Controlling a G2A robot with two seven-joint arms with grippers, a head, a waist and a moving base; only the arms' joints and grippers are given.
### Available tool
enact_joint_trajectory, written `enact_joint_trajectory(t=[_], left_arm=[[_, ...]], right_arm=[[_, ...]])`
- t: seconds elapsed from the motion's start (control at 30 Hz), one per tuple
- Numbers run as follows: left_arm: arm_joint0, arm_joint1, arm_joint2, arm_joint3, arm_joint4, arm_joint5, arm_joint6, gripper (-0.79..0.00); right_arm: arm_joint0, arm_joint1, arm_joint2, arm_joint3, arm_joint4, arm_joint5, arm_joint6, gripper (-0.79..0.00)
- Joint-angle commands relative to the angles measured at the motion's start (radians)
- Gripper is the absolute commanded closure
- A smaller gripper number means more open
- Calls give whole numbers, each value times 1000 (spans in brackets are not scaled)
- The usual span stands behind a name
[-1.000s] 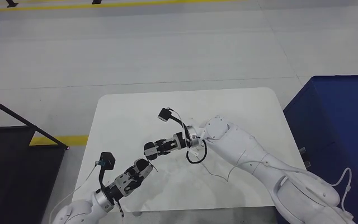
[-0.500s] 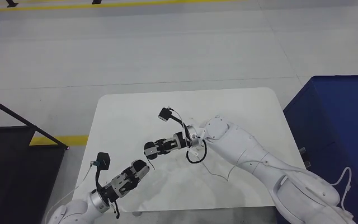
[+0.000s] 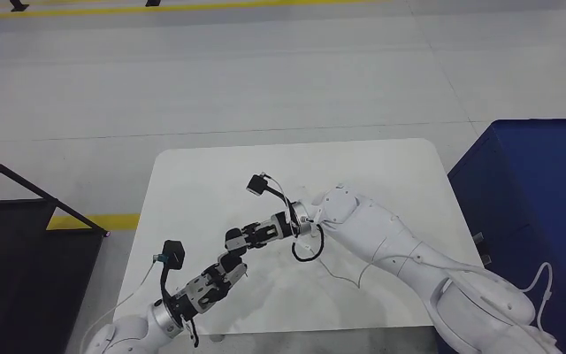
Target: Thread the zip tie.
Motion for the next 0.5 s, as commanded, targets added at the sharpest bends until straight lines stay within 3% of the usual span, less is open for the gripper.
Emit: enact_joint_trajectory(t=[0.0, 0.07, 0.23, 0.37, 0.4, 0.47], left_arm=[[0, 0, 1, 1, -2, 4, 4, -68], [0, 0, 2, 2, -6, 8, 6, 0], [-1, 1, 3, 3, -10, 11, 5, 0], [4, 2, 2, 3, -6, 9, 8, -71], [6, 2, 0, 4, -5, 7, 8, -148], [10, 3, -5, 4, -5, 1, 10, -197]], right_arm=[[0, 1, -1, -2, 2, 0, 0, 0], [0, 4, -2, -4, 3, 0, 0, 0], [1, 10, -3, -9, 5, 0, 0, 0], [2, 13, -4, -13, 5, 0, 0, 0], [2, 14, -5, -14, 5, 0, 0, 0], [3, 14, -6, -15, 5, 1, 1, 0]])
